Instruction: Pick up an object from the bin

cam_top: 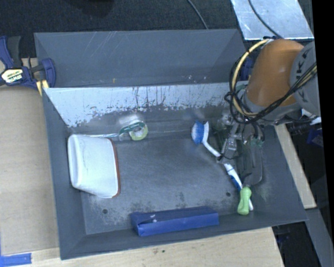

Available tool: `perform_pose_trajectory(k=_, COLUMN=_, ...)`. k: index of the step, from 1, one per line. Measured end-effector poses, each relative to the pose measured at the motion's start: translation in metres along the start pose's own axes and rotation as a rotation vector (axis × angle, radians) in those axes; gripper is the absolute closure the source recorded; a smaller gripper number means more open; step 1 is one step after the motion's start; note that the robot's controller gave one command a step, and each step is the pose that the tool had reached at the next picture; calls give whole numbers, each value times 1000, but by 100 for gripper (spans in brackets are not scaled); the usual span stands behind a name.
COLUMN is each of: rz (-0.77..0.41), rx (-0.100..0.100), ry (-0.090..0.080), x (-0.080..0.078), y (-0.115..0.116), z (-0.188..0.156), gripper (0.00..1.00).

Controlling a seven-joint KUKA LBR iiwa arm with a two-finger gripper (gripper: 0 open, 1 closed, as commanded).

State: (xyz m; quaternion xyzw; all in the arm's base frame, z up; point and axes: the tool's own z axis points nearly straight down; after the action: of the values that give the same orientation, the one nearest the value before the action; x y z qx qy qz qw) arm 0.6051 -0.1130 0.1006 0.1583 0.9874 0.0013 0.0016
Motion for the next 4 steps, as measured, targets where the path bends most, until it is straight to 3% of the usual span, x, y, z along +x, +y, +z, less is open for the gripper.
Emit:
perform_pose_trajectory(k=1, rz=29, rx=-2, ry=-24, x=2, y=18, z=25, gripper=0)
perform_pose_trajectory(k=2, rz=112, rx=-15, ry=-43, x=9, y=12, z=17, gripper=100)
perform_pose_trajectory(k=4, rz=109, rx=-14, ry=-38, x=10, y=12, z=8, gripper=100)
